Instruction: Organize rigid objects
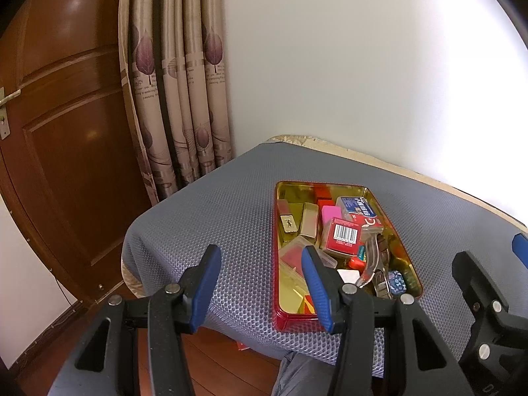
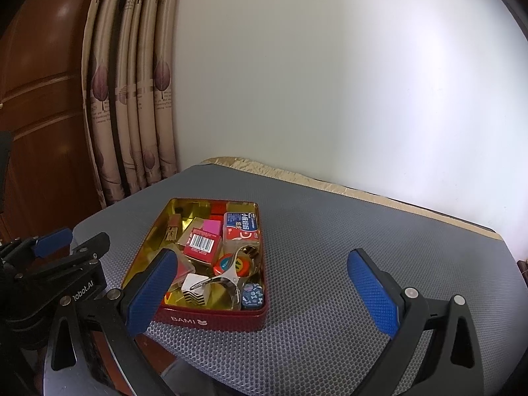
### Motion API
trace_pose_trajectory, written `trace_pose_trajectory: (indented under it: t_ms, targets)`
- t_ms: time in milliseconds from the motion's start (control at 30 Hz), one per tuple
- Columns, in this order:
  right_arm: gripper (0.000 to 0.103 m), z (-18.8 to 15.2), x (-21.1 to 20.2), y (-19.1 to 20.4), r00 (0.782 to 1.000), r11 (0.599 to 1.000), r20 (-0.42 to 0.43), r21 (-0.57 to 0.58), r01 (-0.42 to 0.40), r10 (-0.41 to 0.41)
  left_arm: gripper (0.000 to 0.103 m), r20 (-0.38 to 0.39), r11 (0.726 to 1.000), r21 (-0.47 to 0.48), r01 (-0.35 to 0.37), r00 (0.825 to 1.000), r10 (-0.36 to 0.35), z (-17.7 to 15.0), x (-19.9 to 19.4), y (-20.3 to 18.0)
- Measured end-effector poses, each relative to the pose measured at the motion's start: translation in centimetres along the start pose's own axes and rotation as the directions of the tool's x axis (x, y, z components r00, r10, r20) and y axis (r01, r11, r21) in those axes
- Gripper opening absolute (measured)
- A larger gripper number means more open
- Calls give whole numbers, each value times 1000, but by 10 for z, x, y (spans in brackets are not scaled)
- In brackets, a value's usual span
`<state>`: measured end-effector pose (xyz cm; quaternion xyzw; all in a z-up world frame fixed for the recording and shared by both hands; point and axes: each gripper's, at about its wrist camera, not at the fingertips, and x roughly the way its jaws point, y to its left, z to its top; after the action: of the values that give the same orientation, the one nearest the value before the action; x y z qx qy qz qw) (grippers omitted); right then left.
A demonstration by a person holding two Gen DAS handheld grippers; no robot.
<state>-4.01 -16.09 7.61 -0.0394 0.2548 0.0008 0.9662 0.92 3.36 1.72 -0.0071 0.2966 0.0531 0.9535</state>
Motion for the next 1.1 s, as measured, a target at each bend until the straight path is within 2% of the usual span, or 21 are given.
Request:
trace_pose_trajectory:
  t_ms: [1100]
  targets:
    - [102,-1,0,4,1000,1000,-5,7,-3,3,52,10,1000,26,4,1000,-4,0,0,-3]
